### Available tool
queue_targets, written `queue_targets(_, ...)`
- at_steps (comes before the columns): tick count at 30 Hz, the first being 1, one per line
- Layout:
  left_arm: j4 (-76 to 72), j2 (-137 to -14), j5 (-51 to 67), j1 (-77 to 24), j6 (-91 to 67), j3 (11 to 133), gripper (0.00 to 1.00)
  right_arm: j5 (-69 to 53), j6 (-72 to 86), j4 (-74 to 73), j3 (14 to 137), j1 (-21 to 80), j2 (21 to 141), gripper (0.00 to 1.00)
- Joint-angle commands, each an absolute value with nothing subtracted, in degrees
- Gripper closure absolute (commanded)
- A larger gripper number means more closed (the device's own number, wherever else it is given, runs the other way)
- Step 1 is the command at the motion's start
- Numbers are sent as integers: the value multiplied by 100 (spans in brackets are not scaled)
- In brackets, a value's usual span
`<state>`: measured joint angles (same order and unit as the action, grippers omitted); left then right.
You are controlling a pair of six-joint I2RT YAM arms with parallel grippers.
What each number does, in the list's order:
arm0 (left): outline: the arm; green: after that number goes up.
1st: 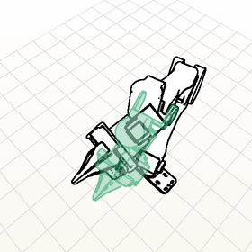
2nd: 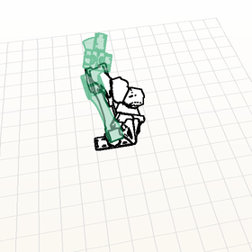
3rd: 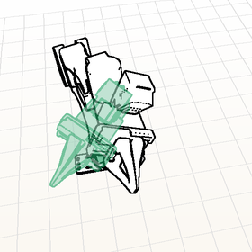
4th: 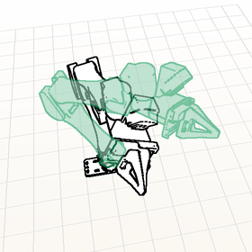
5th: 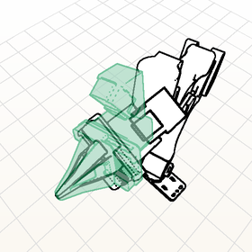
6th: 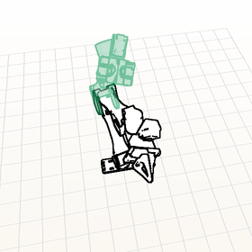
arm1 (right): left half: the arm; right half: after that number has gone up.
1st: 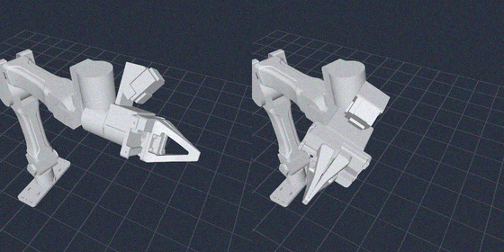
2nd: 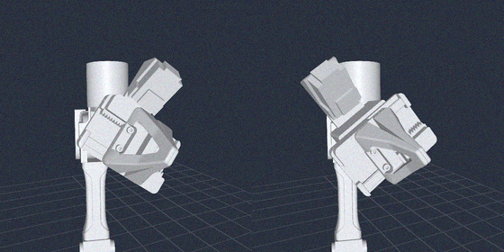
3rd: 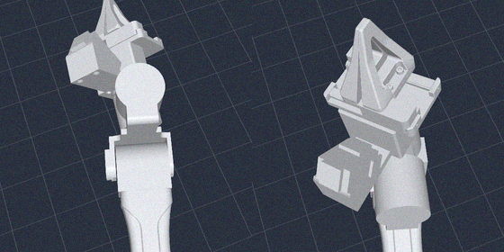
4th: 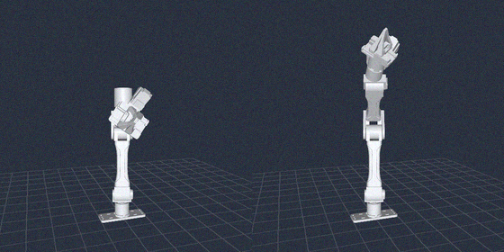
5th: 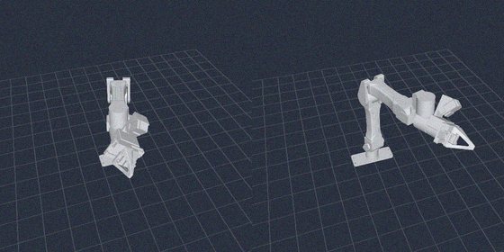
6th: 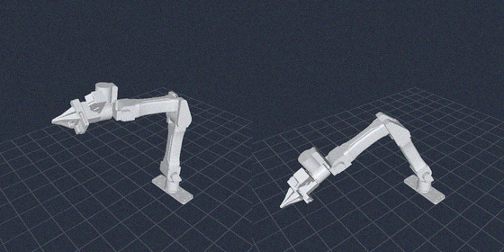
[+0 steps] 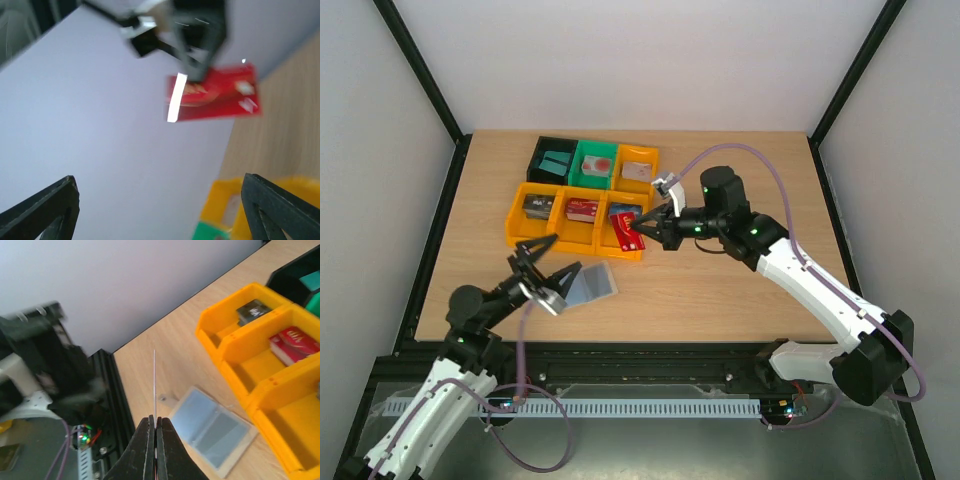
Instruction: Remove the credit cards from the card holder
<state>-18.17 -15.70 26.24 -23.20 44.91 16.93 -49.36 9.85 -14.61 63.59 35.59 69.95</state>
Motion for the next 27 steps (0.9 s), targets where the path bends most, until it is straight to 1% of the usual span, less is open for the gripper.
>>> queue_targets(1, -3038, -1671, 3219, -2539, 10975, 561, 12, -5204, 1390, -1174, 6591, 3894, 7196, 98)
queue_targets(2, -3431, -1803, 3446, -2552, 11455, 477, 14, -5215, 1473, -1087, 6606, 3971, 7264, 98)
queue_targets(4, -3711, -2081, 3716, -2618, 11921, 468, 18, -5261, 1576, -973, 6638, 4136, 7425, 98)
queue_targets(6, -3958, -2351, 3548, -2800, 12205, 475, 20, -5272, 1569, -1010, 6728, 4284, 7596, 98)
queue_targets(10, -4435, -2684, 3031, -3104, 12078, 491, 26, -5226, 1497, -1151, 6848, 4424, 7845, 98)
queue_targets(14, -4211, -2669, 2866, -3205, 12050, 529, 32, -5310, 1526, -1038, 6850, 4512, 7966, 98)
queue_targets(21, -3882, -2696, 2487, -3242, 11872, 629, 54, -5468, 1215, -1440, 6994, 4649, 8213, 98)
queue_targets(25, -3788, -2705, 2325, -3275, 11740, 683, 62, -5562, 1149, -1522, 7018, 4701, 8304, 98)
queue_targets(27, -3741, -2703, 2282, -3286, 11714, 698, 69, -5579, 1120, -1545, 7034, 4724, 8338, 98)
